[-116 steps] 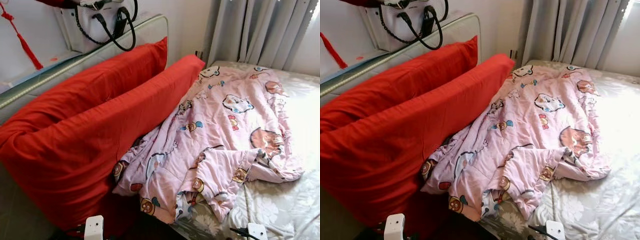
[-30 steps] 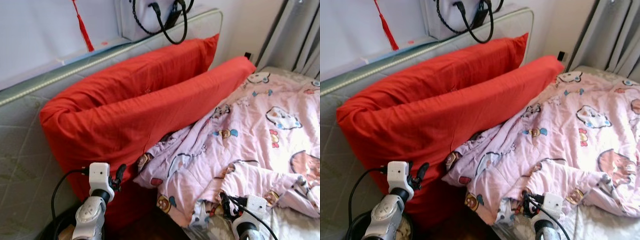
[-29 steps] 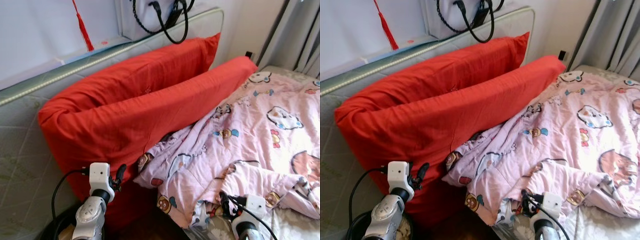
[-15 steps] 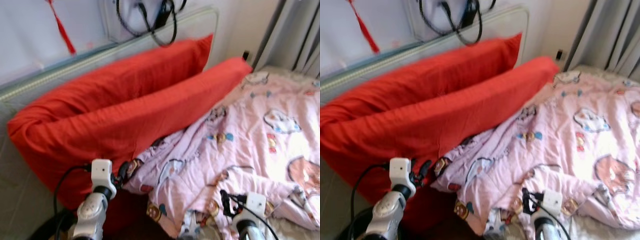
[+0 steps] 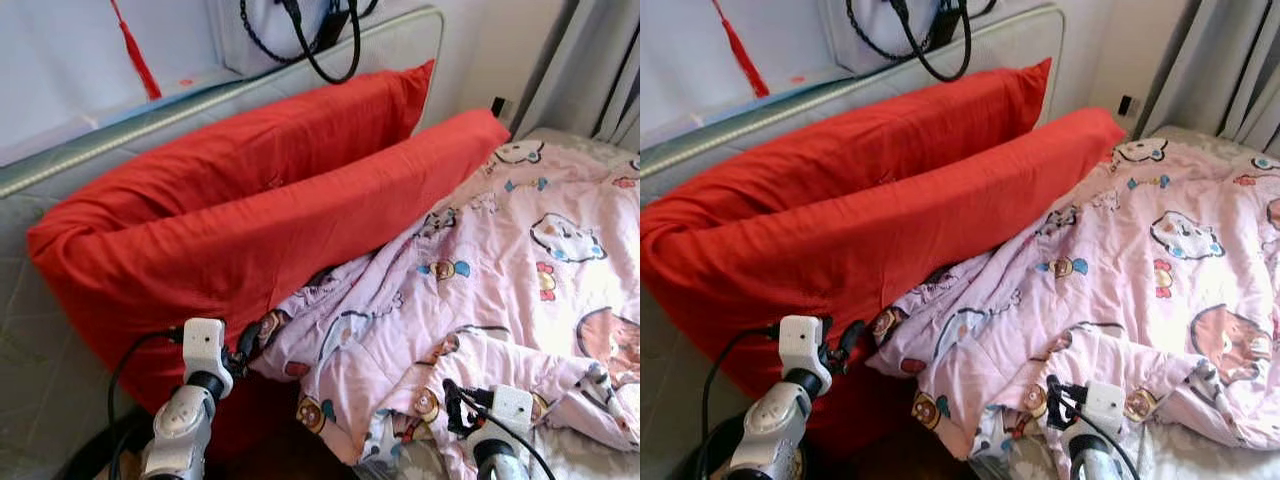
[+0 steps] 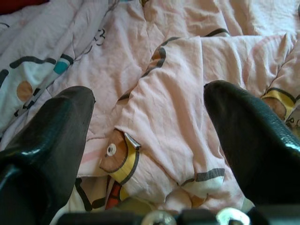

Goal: Clean up the room

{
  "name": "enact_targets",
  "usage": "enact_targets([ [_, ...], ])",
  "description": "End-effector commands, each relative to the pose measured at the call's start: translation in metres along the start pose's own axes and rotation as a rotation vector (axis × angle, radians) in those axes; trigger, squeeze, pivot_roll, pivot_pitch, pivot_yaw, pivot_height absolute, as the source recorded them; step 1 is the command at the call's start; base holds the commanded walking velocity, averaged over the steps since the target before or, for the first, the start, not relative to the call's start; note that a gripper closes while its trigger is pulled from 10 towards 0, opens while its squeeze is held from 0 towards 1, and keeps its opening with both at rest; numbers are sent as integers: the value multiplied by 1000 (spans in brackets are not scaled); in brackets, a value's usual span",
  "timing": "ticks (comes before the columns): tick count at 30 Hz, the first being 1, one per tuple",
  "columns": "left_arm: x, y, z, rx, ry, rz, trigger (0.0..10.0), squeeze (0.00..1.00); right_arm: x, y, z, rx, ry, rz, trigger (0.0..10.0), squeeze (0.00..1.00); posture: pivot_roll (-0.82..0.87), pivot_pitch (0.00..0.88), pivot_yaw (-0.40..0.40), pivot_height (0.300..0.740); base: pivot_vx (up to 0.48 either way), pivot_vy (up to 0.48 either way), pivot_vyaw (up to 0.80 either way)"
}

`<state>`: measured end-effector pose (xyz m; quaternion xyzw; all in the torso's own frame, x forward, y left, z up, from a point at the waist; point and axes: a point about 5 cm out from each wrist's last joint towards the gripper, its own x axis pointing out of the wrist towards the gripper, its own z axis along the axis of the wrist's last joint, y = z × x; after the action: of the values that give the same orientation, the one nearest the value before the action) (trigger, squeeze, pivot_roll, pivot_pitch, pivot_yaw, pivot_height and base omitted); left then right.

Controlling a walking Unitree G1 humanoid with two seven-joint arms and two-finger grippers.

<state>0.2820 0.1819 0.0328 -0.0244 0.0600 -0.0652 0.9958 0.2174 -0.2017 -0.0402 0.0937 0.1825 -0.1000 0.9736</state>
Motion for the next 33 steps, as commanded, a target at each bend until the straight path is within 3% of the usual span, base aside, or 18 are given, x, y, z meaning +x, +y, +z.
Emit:
enact_targets([
  [1,-4,-1,-6,-8,29,-1,10000,0,0,-1,4,-5,-30,-3,10000,0,35,97,18,740,0,0,0],
  [8,-11,-1,-4,-8,2,9,10000,0,2,2,11,-11,-81,3,10000,0,33,90,19,740,0,0,0],
  [17,-32,-2,-21,-8,45,22,10000,0,1,6,15,-19,-111,10,10000,0,29,62,17,740,0,0,0],
  [25,-25,-6,-16,-2,39,14,10000,0,4,10,16,-28,-85,6,10000,0,25,66,10,740,0,0,0],
  [33,-21,-3,-11,7,27,19,10000,0,4,12,16,-45,-83,16,10000,0,30,87,4,690,0,0,0],
])
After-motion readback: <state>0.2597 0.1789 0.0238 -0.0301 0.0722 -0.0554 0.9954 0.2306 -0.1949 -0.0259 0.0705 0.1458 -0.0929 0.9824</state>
